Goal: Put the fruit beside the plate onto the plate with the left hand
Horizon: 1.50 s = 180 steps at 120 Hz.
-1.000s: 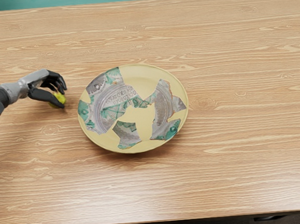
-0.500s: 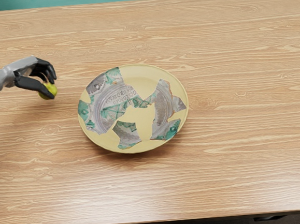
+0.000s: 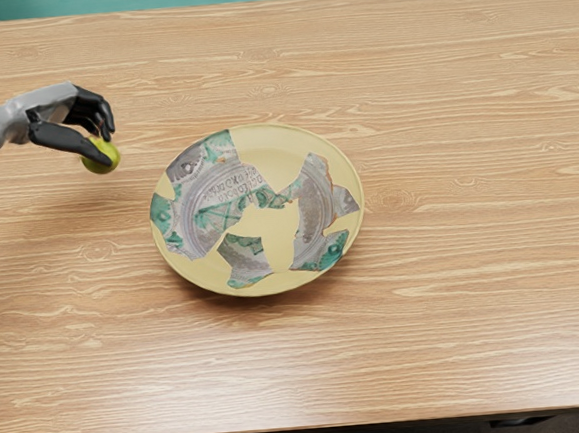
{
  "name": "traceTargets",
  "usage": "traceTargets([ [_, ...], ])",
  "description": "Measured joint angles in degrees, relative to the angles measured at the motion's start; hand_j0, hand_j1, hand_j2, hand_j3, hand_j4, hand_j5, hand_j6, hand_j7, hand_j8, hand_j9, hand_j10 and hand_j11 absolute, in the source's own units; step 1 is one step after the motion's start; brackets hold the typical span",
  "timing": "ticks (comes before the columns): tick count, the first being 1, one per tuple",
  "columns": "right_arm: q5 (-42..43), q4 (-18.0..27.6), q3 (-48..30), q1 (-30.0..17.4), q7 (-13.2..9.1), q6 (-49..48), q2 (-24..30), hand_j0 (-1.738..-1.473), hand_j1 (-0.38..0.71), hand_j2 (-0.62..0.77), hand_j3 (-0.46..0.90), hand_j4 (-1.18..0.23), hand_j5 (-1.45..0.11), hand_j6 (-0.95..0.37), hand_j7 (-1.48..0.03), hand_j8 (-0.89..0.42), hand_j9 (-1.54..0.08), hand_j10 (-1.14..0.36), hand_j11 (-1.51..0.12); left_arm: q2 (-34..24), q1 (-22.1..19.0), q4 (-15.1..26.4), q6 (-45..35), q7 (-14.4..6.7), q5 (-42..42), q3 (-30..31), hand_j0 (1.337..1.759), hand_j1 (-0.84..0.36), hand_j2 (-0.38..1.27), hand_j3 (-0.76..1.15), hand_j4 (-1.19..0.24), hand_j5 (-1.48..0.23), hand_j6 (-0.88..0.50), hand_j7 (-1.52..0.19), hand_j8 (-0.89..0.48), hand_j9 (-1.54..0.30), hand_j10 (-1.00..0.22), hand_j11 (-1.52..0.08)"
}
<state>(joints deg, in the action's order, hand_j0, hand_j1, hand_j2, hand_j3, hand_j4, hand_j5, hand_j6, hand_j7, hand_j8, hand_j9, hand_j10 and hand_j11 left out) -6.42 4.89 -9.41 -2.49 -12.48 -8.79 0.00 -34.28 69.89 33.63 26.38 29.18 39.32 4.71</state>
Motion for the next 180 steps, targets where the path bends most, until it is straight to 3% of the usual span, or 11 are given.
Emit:
traceTargets([
  [35, 0.0, 0.01, 0.0, 0.03, 0.0, 0.0, 0.0, -1.658, -0.35, 0.0, 0.0, 0.0, 0.0, 0.0, 0.0, 0.0, 0.0, 0.0, 0.0, 0.09, 3.1, 0.26, 3.14, -0.79, -0.18, -0.01, 1.656, -0.42, 0.54, 0.0, -0.78, -1.06, -0.8, -1.06, -0.58, -1.05, -0.61, -1.04],
  [74, 0.0, -0.04, 0.0, 0.03, 0.0, 0.0, 0.0, -1.658, -0.35, 0.0, 0.0, 0.0, 0.0, 0.0, 0.0, 0.0, 0.0, 0.0, 0.0, 0.62, 6.19, 3.07, 5.09, -3.02, -0.32, -0.16, 1.656, -0.41, 0.57, 0.0, -0.8, -1.07, -0.81, -1.06, -0.64, -1.06, -0.68, -1.06],
  [118, 0.0, -0.05, 0.0, 0.19, 0.0, 0.0, 0.0, -1.658, -0.35, 0.0, 0.0, 0.0, 0.0, 0.0, 0.0, 0.0, 0.0, 0.0, 0.0, 0.35, 9.55, 10.41, 5.56, -7.69, -1.83, -0.79, 1.656, -0.4, 0.58, 0.0, -0.83, -1.11, -0.81, -1.1, -0.66, -1.09, -0.7, -1.09],
  [180, 0.0, -0.06, 0.0, 0.2, 0.0, 0.0, 0.0, -1.658, -0.35, 0.0, 0.0, 0.0, 0.0, 0.0, 0.0, 0.0, 0.0, 0.0, 0.0, 4.55, 11.67, 13.91, 5.48, -11.63, -3.93, -0.73, 1.656, -0.42, 0.64, 0.0, -0.84, -1.13, -0.84, -1.12, -0.69, -1.11, -0.76, -1.12],
])
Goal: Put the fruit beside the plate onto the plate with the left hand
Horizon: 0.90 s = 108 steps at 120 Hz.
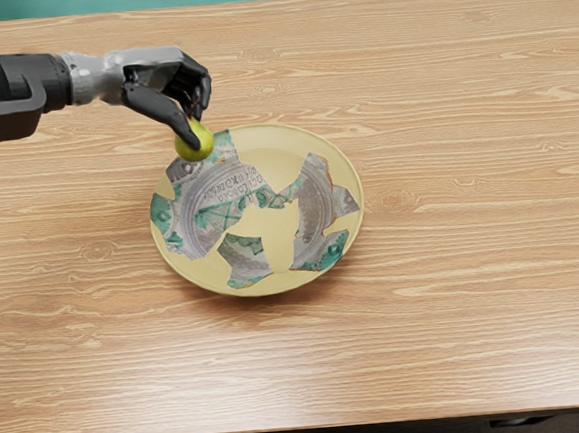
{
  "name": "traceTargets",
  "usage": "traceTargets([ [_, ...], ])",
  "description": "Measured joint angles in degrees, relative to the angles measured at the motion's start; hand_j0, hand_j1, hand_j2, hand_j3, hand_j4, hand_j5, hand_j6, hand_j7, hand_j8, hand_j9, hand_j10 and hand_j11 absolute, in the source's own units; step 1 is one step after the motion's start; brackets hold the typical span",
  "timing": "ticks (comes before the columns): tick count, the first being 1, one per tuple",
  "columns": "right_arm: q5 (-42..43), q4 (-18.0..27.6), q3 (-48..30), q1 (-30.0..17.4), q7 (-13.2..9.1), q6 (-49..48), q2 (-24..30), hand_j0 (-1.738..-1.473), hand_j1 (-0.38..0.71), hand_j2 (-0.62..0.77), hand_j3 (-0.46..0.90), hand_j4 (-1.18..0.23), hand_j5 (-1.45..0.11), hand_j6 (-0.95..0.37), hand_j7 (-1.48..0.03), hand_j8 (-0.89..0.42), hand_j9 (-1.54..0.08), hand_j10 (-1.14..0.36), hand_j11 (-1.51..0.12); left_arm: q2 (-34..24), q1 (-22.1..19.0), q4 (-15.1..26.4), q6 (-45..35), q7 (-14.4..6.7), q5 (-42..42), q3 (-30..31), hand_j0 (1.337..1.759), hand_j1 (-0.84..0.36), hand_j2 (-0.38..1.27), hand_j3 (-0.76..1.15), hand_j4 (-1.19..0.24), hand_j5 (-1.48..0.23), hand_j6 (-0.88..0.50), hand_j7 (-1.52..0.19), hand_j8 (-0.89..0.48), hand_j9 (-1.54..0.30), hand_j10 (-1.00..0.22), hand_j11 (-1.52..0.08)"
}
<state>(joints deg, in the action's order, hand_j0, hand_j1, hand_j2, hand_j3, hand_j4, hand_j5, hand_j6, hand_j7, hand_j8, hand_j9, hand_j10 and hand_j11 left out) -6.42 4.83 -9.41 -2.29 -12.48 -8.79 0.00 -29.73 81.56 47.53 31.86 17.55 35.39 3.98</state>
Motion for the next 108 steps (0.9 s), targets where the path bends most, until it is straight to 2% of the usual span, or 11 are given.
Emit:
traceTargets([
  [74, 0.0, 0.0, 0.0, 0.07, 0.0, 0.0, 0.0, -1.658, -0.35, 0.0, 0.0, 0.0, 0.0, 0.0, 0.0, 0.0, 0.0, 0.0, 0.0, 6.61, 0.79, 0.23, -0.23, -3.74, -1.43, 0.07, 1.655, -0.48, 0.72, 0.0, -0.84, -1.14, -0.84, -1.13, -0.67, -1.12, -0.78, -1.13],
  [85, 0.0, -0.03, 0.0, 0.08, 0.0, 0.0, 0.0, -1.658, -0.35, 0.0, 0.0, 0.0, 0.0, 0.0, 0.0, 0.0, 0.0, 0.0, 0.0, 7.15, 0.79, 0.2, -0.36, -4.17, -1.48, 0.07, 1.655, -0.5, 0.79, 0.0, -0.84, -1.14, -0.84, -1.12, -0.68, -1.12, -0.8, -1.13],
  [108, 0.0, -0.07, 0.0, 0.09, 0.0, 0.0, 0.0, -1.658, -0.35, 0.0, 0.0, 0.0, 0.0, 0.0, 0.0, 0.0, 0.0, 0.0, 0.0, 7.56, 0.83, 0.18, -0.47, -4.98, -1.48, 0.05, 1.655, -0.49, 0.75, 0.0, -0.85, -1.12, -0.85, -1.12, -0.71, -1.12, -0.83, -1.12],
])
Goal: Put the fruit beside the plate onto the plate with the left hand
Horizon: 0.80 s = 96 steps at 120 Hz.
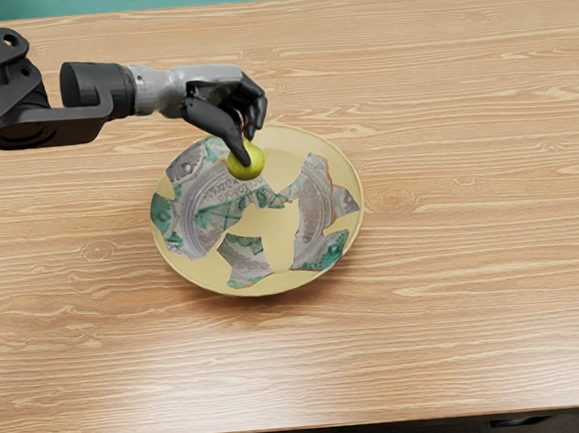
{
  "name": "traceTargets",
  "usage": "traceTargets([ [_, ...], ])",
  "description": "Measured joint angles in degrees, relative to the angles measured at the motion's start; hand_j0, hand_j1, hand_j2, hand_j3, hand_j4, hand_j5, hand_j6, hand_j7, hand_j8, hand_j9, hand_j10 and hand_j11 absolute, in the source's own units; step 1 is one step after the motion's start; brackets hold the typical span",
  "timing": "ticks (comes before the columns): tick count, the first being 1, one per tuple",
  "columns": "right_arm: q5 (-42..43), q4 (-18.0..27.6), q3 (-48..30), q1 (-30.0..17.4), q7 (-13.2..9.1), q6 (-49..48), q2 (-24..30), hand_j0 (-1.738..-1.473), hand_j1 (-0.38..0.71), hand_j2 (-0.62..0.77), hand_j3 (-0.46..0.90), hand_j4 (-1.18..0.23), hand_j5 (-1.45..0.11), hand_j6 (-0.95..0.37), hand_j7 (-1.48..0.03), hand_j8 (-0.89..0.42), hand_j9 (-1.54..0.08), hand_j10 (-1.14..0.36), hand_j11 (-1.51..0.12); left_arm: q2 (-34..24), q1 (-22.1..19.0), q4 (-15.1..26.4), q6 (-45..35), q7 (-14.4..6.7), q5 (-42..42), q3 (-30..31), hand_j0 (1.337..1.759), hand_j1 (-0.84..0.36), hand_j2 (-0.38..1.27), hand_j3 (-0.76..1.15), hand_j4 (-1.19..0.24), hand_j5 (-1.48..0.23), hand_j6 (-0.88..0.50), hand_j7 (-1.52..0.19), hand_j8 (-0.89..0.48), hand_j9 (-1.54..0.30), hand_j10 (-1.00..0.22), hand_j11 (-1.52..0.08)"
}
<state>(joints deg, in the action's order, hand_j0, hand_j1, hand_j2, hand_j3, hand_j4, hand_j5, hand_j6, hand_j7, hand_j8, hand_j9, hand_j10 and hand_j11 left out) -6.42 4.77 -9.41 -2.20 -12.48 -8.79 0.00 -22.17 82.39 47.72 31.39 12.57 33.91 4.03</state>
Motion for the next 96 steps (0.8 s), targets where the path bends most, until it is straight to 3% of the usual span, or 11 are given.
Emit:
traceTargets([
  [12, 0.0, -0.01, 0.0, 0.0, 0.0, 0.0, 0.0, -1.658, -0.35, 0.0, 0.0, 0.0, 0.0, 0.0, 0.0, 0.0, 0.0, 0.0, 0.0, 0.69, 0.05, 0.0, -0.02, -0.36, -0.05, -0.02, 1.655, -0.49, 0.76, 0.0, -0.85, -1.12, -0.85, -1.12, -0.72, -1.12, -0.85, -1.12],
  [20, 0.0, -0.02, 0.0, 0.0, 0.0, 0.0, 0.0, -1.658, -0.35, 0.0, 0.0, 0.0, 0.0, 0.0, 0.0, 0.0, 0.0, 0.0, 0.0, 0.53, 0.06, 0.01, -0.02, -2.79, -0.33, -0.28, 1.655, -0.47, 0.67, 0.0, -0.82, -1.08, -0.82, -1.08, -0.7, -1.08, -0.81, -1.09],
  [28, 0.0, -0.02, 0.0, 0.0, 0.0, 0.0, 0.0, -1.658, -0.35, 0.0, 0.0, 0.0, 0.0, 0.0, 0.0, 0.0, 0.0, 0.0, 0.0, -0.22, -1.38, 0.01, -0.73, -5.33, -2.83, -2.52, 1.656, -0.33, 0.5, 0.0, -0.67, -0.89, -0.67, -0.88, -0.59, -0.89, -0.67, -0.89],
  [38, 0.0, -0.02, 0.0, 0.0, 0.0, 0.0, 0.0, -1.658, -0.35, 0.0, 0.0, 0.0, 0.0, 0.0, 0.0, 0.0, 0.0, 0.0, 0.0, -0.33, -1.53, 0.01, -2.02, -6.94, -5.31, -4.45, 1.657, -0.13, 0.34, 0.0, -0.47, -0.62, -0.47, -0.62, -0.42, -0.62, -0.46, -0.62],
  [52, 0.0, -0.02, 0.0, 0.0, 0.0, 0.0, 0.0, -1.658, -0.35, 0.0, 0.0, 0.0, 0.0, 0.0, 0.0, 0.0, 0.0, 0.0, 0.0, -0.32, -1.53, 0.01, -2.73, -7.83, -6.68, -5.53, 1.657, 0.05, 0.2, 0.0, -0.29, -0.38, -0.29, -0.38, -0.26, -0.38, -0.28, -0.38],
  [71, 0.0, -0.01, 0.0, 0.0, 0.0, 0.0, 0.0, -1.658, -0.35, 0.0, 0.0, 0.0, 0.0, 0.0, 0.0, 0.0, 0.0, 0.0, 0.0, -1.62, -1.59, 0.23, -2.45, -8.15, -7.33, -5.94, 1.658, 0.19, 0.09, 0.0, -0.15, -0.2, -0.15, -0.2, -0.14, -0.2, -0.15, -0.2],
  [80, 0.0, 0.0, 0.0, 0.0, 0.0, 0.0, 0.0, -1.658, -0.35, 0.0, 0.0, 0.0, 0.0, 0.0, 0.0, 0.0, 0.0, 0.0, 0.0, -5.4, -1.71, 2.58, -1.75, -8.16, -7.62, -5.97, 1.658, 0.23, 0.07, 0.0, -0.11, -0.14, -0.11, -0.14, -0.1, -0.14, -0.11, -0.14],
  [96, 0.0, 0.04, 0.0, 0.0, 0.0, 0.0, 0.0, -1.658, -0.35, 0.0, 0.0, 0.0, 0.0, 0.0, 0.0, 0.0, 0.0, 0.0, 0.0, -12.35, -3.39, 10.24, -1.13, -8.53, -11.43, -5.67, 1.658, 0.28, 0.04, 0.0, -0.07, -0.09, -0.07, -0.09, -0.06, -0.09, -0.07, -0.09],
])
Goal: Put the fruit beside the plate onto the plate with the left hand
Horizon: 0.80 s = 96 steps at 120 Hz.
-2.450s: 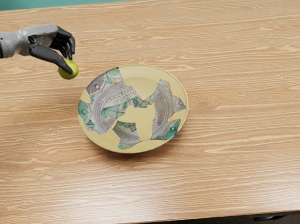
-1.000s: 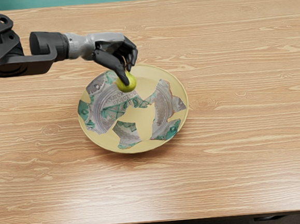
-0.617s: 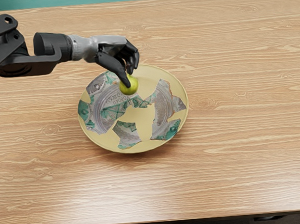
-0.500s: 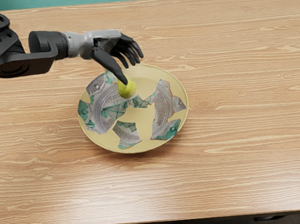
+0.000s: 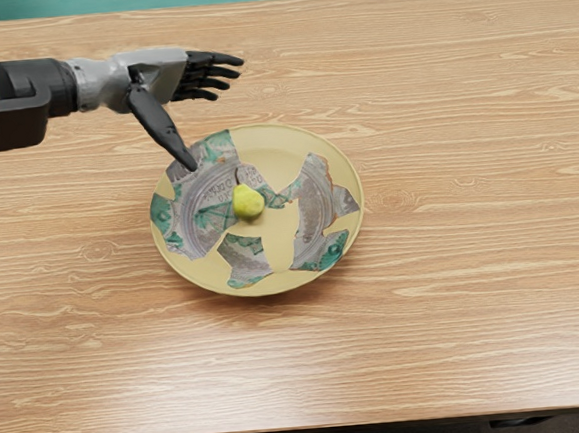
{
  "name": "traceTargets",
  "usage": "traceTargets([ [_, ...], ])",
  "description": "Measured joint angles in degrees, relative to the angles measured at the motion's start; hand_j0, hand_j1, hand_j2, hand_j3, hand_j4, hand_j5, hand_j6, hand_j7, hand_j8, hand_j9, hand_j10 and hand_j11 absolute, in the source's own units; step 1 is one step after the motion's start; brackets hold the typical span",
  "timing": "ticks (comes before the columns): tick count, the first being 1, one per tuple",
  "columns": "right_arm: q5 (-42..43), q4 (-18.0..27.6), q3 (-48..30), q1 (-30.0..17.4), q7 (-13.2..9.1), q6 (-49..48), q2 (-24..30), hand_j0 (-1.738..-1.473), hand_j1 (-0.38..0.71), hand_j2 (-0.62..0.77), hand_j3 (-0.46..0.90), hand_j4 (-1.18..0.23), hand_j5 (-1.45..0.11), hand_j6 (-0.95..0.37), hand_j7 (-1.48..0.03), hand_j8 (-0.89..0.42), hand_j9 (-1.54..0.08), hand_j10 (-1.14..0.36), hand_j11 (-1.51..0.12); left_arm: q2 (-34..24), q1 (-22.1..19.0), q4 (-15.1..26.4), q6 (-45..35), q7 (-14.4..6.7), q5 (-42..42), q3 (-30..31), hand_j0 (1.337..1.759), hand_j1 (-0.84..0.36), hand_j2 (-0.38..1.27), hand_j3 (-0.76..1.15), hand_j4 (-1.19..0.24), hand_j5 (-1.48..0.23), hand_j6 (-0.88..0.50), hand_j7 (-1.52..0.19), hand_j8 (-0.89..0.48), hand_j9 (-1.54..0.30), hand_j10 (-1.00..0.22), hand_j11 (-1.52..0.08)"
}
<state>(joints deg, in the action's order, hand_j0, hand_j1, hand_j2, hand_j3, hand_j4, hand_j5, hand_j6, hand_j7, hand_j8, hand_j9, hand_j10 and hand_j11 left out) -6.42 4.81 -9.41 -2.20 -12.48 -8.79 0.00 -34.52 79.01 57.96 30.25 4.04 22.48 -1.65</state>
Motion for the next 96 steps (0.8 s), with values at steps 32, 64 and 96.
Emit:
traceTargets([
  [32, -0.1, 0.01, -0.09, 0.0, 0.0, 0.0, 0.0, -1.658, -0.35, 0.0, 0.0, 0.0, 0.0, 0.0, 0.0, 0.0, 0.0, 0.0, 0.0, -13.81, -2.37, 15.14, 2.72, -10.21, -14.12, 0.05, 1.658, 0.31, 0.01, 0.0, -0.04, -0.05, -0.04, -0.05, -0.03, -0.05, -0.04, -0.05],
  [64, -0.25, 0.02, -0.17, 0.0, 0.0, 0.0, 0.0, -1.658, -0.35, 0.0, 0.0, 0.0, 0.0, 0.0, 0.0, 0.0, 0.0, 0.0, 0.0, -23.89, -4.7, 22.24, 4.61, -24.14, -28.87, -0.18, 1.658, 0.32, 0.01, 0.0, -0.03, -0.04, -0.03, -0.04, -0.03, -0.04, -0.03, -0.04],
  [96, -0.26, 0.02, -0.11, 0.0, 0.0, 0.0, 0.0, -1.658, -0.35, 0.0, 0.0, 0.0, 0.0, 0.0, 0.0, 0.0, 0.0, 0.0, 0.0, -29.07, -6.35, 23.33, 4.77, -25.51, -32.06, -0.37, 1.658, 0.32, 0.01, 0.0, -0.03, -0.04, -0.03, -0.04, -0.03, -0.04, -0.03, -0.04],
])
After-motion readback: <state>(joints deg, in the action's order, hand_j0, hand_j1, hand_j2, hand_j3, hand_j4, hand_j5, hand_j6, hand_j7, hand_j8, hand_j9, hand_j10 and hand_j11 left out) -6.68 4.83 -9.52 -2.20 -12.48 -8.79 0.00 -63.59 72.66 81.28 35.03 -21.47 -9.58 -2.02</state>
